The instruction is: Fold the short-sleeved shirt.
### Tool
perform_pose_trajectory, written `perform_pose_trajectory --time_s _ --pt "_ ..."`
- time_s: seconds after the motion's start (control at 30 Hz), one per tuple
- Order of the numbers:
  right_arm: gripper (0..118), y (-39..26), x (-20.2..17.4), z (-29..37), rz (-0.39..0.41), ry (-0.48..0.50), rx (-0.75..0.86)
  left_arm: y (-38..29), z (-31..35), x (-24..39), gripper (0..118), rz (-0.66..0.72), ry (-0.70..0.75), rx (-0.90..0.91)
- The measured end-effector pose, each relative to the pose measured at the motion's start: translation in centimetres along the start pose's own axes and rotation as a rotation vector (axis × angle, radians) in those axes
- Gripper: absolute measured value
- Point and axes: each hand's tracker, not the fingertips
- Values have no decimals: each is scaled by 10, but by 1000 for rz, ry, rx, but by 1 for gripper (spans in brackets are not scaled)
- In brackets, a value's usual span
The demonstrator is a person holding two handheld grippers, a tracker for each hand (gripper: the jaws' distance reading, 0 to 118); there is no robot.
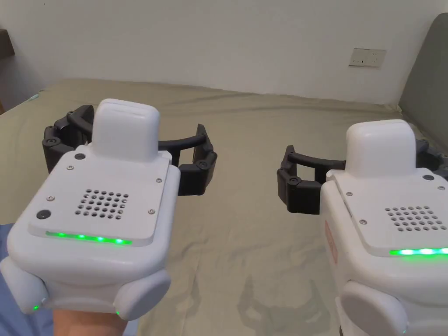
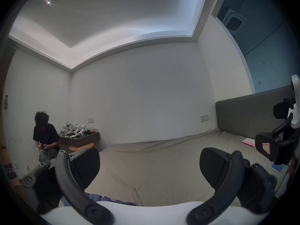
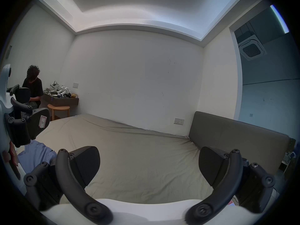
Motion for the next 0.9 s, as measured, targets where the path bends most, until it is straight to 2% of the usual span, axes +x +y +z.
perform_pose_trajectory --time_s 0.27,0.3,0.37,0.4,0.47,0.53,0.57,0.6,0.63,0.67,0.7,0.77,0.8,0.83,0.9 --pt "118 0 0 0 7 2 -1 -4 0 -3 118 32 10 -14" --pt "118 0 0 0 25 14 -4 -6 0 -2 118 16 16 -19" --pt "118 -1 -3 -1 137 21 11 -11 -1 1 118 -84 7 -20" --pt "118 -3 -7 -1 233 -8 23 -13 -2 3 118 -171 13 -1" --pt "118 -12 -20 -1 526 -80 88 -22 -6 12 118 -459 68 67" --pt "118 -32 -35 -4 926 -219 181 -45 -8 23 118 -905 156 211" --pt "118 -44 -39 -7 1086 -286 232 -61 -9 27 118 -1145 192 302" --pt "118 -56 -41 -9 1218 -319 296 -79 -13 28 118 -1378 265 384" --pt "118 -62 -40 -10 1278 -306 348 -93 -16 28 118 -1529 325 453" --pt "118 -63 -40 -10 1238 -277 340 -97 -17 27 118 -1543 327 479" --pt "118 -58 -40 -11 1159 -245 294 -93 -13 28 118 -1448 278 451" --pt "118 -44 -38 -10 862 -115 152 -71 -6 29 118 -1025 147 265" --pt "118 -35 -32 -11 675 -49 87 -60 -6 25 118 -754 87 134" --pt "118 -18 -20 -9 448 26 5 -41 -6 16 118 -470 17 10" --pt "118 -5 7 -14 -15 196 -115 -20 -11 -16 118 89 -128 -128"
